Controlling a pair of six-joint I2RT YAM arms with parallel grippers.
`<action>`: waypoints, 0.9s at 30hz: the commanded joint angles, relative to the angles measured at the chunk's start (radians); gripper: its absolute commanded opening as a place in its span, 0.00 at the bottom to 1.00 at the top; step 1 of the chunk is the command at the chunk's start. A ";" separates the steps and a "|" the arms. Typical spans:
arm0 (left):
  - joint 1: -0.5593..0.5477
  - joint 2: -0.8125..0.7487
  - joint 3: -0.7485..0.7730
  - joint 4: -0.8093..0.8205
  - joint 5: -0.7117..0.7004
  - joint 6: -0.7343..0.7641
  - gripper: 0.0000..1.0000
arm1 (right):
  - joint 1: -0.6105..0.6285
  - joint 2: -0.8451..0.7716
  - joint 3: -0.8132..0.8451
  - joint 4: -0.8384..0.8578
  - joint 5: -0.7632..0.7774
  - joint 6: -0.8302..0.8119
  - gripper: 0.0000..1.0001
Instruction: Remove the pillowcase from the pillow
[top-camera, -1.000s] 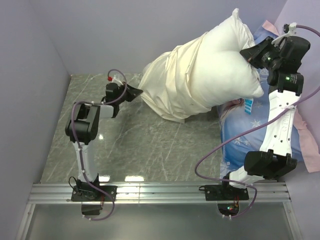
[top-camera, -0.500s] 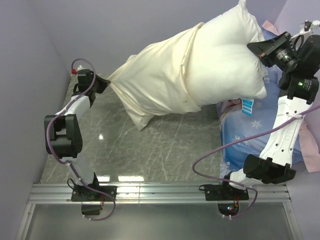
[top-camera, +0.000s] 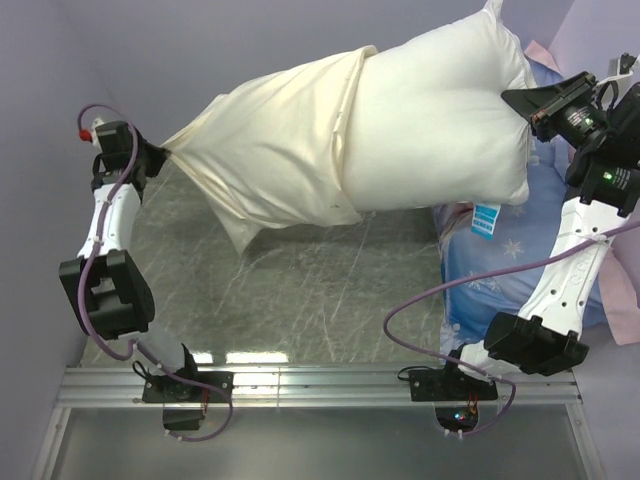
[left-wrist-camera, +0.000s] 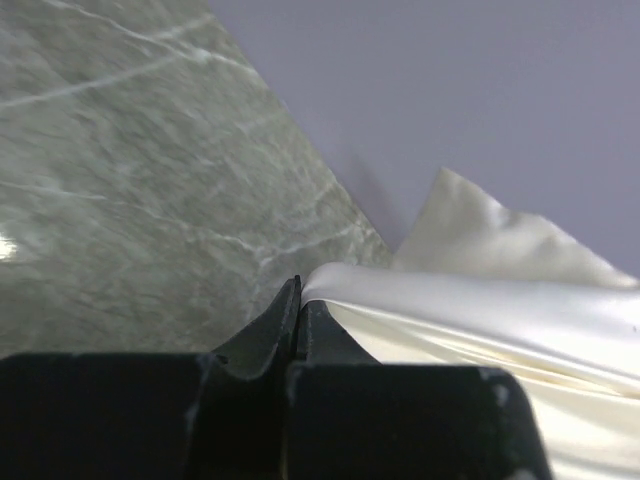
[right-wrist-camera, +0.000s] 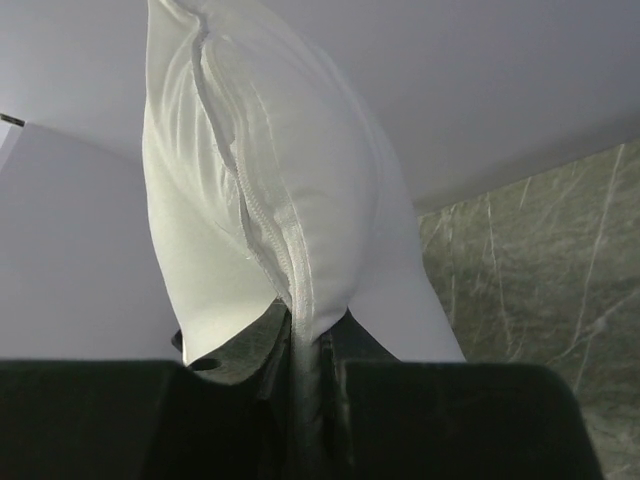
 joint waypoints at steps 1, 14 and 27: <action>0.172 -0.014 0.034 -0.033 -0.430 0.061 0.00 | -0.127 -0.058 0.033 0.243 0.163 0.033 0.00; 0.270 -0.081 0.023 -0.008 -0.339 0.058 0.00 | -0.152 -0.036 0.075 0.277 0.144 0.078 0.00; -0.037 -0.140 0.351 -0.077 0.099 0.375 0.00 | 0.413 -0.055 -0.028 0.121 0.276 -0.264 0.00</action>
